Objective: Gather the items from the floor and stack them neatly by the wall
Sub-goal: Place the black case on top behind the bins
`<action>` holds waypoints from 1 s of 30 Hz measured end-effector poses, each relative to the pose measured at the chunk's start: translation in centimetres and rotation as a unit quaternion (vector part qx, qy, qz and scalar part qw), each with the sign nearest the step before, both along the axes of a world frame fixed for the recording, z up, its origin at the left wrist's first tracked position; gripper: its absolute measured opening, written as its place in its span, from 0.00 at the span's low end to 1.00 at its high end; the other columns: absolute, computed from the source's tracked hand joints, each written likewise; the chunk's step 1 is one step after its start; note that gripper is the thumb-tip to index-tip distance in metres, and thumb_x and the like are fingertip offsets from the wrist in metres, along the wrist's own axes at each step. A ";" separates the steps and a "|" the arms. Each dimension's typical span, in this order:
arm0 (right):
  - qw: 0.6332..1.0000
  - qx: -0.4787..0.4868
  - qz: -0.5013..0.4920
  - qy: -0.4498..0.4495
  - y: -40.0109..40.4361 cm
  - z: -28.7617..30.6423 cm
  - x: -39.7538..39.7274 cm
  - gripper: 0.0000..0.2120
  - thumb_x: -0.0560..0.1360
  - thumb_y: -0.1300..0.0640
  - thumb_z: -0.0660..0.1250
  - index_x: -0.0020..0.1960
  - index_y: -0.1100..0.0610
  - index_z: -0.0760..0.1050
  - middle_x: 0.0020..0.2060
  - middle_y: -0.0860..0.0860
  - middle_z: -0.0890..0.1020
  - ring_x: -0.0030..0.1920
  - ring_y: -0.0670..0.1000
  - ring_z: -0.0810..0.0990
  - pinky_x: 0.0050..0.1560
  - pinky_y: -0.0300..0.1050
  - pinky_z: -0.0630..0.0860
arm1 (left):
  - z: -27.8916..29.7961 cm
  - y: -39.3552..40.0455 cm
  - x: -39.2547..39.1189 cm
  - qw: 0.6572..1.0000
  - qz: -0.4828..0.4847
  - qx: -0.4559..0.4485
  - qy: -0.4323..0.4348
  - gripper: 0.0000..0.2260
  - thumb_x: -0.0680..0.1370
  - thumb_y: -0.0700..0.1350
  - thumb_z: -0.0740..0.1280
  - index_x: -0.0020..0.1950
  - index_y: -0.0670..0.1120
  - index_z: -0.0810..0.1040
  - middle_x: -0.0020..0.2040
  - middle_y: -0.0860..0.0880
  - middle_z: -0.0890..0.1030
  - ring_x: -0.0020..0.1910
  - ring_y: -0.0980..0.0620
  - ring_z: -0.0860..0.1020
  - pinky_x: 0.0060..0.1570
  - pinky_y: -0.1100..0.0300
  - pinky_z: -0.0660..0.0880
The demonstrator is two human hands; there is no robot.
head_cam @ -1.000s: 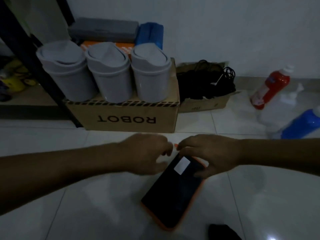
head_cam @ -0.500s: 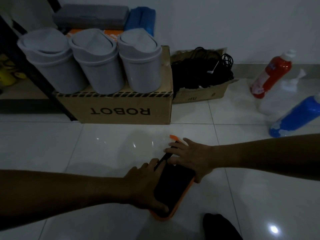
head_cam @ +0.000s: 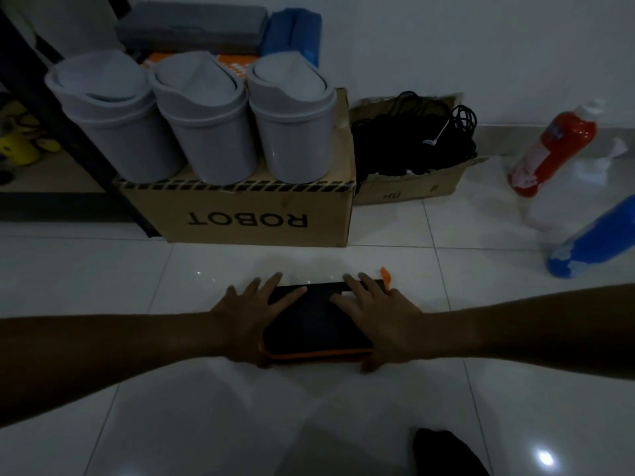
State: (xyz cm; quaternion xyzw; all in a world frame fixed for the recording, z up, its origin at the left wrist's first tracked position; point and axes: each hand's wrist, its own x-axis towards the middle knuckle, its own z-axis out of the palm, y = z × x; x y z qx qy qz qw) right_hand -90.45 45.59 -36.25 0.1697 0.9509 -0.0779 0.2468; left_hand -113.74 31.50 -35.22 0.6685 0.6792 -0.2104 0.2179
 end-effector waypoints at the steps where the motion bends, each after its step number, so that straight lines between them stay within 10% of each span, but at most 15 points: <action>1: 1.000 0.004 0.009 -0.008 0.0 -0.3 0.3 0.65 0.62 0.33 0.77 0.79 0.44 0.33 0.79 0.57 0.34 0.79 0.65 0.37 0.73 0.69 0.57 | -0.1 -0.3 -0.1 1.000 0.006 0.006 -0.008 0.61 0.63 0.70 0.73 0.72 0.65 0.23 0.79 0.43 0.34 0.77 0.34 0.52 0.69 0.34 0.62; 20: 0.998 -0.026 0.046 0.044 0.3 1.1 0.0 0.59 0.65 0.33 0.72 0.79 0.42 0.34 0.79 0.58 0.44 0.76 0.62 0.49 0.65 0.60 0.71 | -0.1 -1.4 0.0 0.995 -0.021 0.096 -0.006 0.60 0.62 0.72 0.71 0.75 0.62 0.28 0.77 0.44 0.50 0.69 0.37 0.66 0.62 0.42 0.67; 30: 0.995 -0.034 0.015 0.098 0.5 10.1 -0.7 0.57 0.64 0.31 0.72 0.79 0.38 0.37 0.77 0.51 0.50 0.75 0.57 0.53 0.64 0.59 0.75 | 10.3 -1.0 -2.1 0.985 -0.054 0.164 0.021 0.56 0.61 0.77 0.63 0.78 0.62 0.36 0.75 0.50 0.59 0.62 0.46 0.72 0.56 0.50 0.73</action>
